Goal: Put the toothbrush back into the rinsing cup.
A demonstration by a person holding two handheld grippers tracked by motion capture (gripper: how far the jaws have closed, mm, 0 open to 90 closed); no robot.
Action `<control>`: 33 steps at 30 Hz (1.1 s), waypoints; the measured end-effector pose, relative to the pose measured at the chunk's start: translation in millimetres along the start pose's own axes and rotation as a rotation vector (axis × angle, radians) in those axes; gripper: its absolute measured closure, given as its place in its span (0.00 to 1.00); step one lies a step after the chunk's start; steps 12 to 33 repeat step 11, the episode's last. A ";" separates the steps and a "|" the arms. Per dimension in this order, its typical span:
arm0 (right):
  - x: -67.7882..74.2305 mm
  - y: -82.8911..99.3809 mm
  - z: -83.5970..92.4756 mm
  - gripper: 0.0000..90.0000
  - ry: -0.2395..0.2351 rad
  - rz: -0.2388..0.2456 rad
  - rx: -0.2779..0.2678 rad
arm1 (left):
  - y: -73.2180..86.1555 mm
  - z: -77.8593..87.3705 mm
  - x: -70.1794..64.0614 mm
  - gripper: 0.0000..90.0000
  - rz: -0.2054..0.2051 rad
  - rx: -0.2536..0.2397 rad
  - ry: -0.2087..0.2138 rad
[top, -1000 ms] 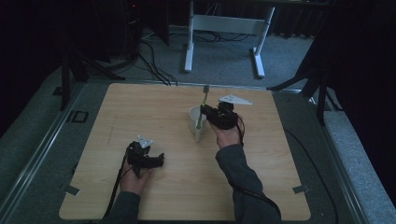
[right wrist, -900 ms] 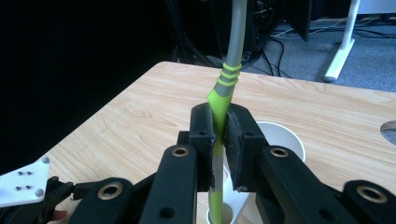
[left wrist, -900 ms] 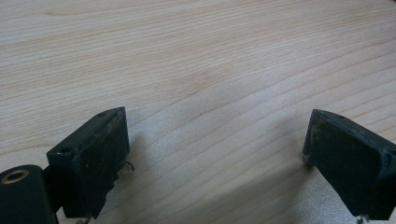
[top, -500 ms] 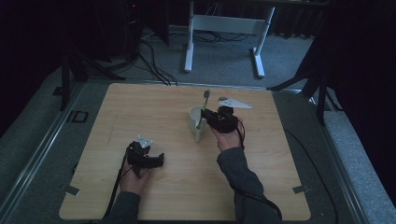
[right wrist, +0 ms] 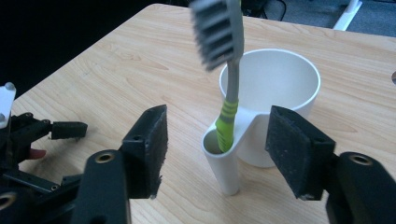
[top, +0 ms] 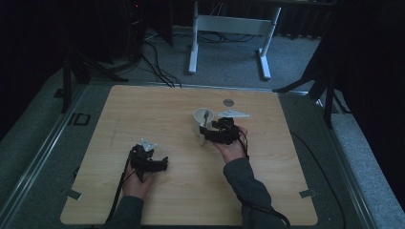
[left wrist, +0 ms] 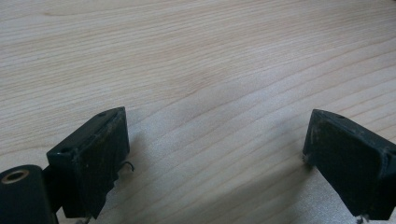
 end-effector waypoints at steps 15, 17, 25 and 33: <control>-3.0 11.0 5.4 0.38 0.015 0.004 0.007 | 0.0 0.1 0.0 0.08 -0.001 0.001 0.000; -3.0 11.0 5.4 0.38 0.015 0.004 0.007 | 0.0 0.1 0.0 0.08 -0.001 0.001 0.000; -3.0 11.0 5.4 0.38 0.015 0.004 0.007 | 0.0 0.1 0.0 0.08 -0.001 0.001 0.000; -3.0 11.0 5.4 0.38 0.015 0.004 0.007 | 0.0 0.1 0.0 0.08 -0.001 0.001 0.000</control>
Point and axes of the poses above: each handheld gripper's, and its own axes: z roughly backward along the jaws, y roughly out of its underside, x roughly to its left, the point moved 3 cm from there along -z, roughly forward along the jaws, and after that the axes turned 2 degrees about x, right-handed, at the moved point
